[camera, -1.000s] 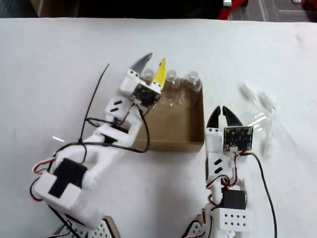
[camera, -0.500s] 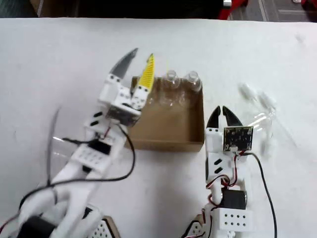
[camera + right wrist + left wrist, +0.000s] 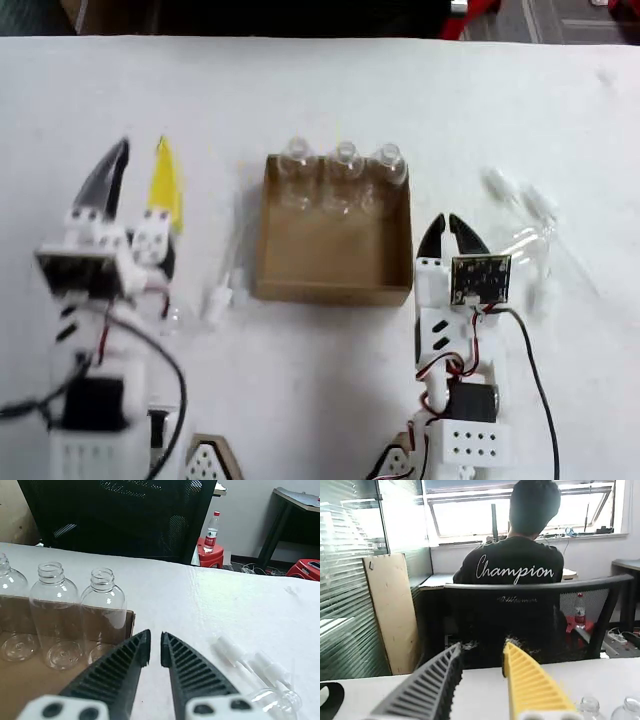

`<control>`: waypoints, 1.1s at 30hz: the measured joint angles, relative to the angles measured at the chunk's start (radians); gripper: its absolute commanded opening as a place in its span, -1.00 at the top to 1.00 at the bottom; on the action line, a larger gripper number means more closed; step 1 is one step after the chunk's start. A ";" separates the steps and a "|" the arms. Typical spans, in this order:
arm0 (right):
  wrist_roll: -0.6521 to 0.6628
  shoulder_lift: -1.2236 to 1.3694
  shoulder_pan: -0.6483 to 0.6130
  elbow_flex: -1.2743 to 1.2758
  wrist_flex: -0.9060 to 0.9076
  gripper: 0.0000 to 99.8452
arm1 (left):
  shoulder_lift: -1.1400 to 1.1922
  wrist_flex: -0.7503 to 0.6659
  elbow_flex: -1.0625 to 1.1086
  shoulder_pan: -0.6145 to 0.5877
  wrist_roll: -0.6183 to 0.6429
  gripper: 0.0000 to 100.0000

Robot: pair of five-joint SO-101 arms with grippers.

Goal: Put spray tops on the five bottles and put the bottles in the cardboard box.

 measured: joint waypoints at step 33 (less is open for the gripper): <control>0.000 0.000 0.000 0.000 0.000 0.94 | -0.328 0.925 0.215 -0.055 -1.401 0.75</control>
